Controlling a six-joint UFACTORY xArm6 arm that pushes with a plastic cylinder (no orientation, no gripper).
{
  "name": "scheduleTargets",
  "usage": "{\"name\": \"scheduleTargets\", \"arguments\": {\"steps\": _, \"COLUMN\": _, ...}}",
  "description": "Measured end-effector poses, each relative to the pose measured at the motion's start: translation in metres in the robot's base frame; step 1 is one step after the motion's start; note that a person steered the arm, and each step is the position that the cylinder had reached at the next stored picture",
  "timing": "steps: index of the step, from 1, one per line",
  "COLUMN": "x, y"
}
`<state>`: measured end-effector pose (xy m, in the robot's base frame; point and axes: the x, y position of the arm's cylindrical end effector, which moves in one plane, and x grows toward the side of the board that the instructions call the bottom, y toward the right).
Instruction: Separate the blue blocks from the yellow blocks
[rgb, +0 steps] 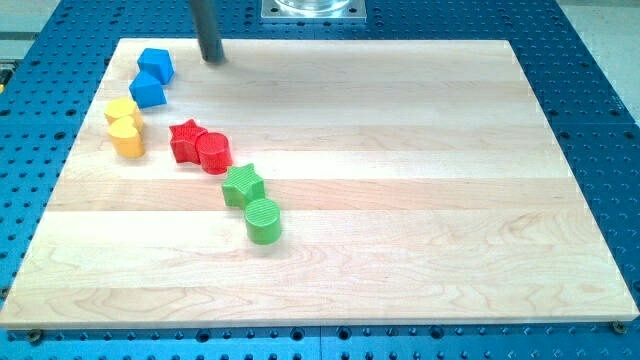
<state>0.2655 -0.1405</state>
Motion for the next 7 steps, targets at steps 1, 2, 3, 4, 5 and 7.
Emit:
{"name": "scheduleTargets", "arguments": {"steps": 1, "x": 0.075, "y": -0.050}}
{"name": "scheduleTargets", "arguments": {"steps": 2, "x": 0.065, "y": -0.102}}
{"name": "scheduleTargets", "arguments": {"steps": 3, "x": 0.046, "y": -0.083}}
{"name": "scheduleTargets", "arguments": {"steps": 4, "x": 0.063, "y": -0.027}}
{"name": "scheduleTargets", "arguments": {"steps": 5, "x": 0.104, "y": 0.011}}
{"name": "scheduleTargets", "arguments": {"steps": 7, "x": 0.157, "y": 0.064}}
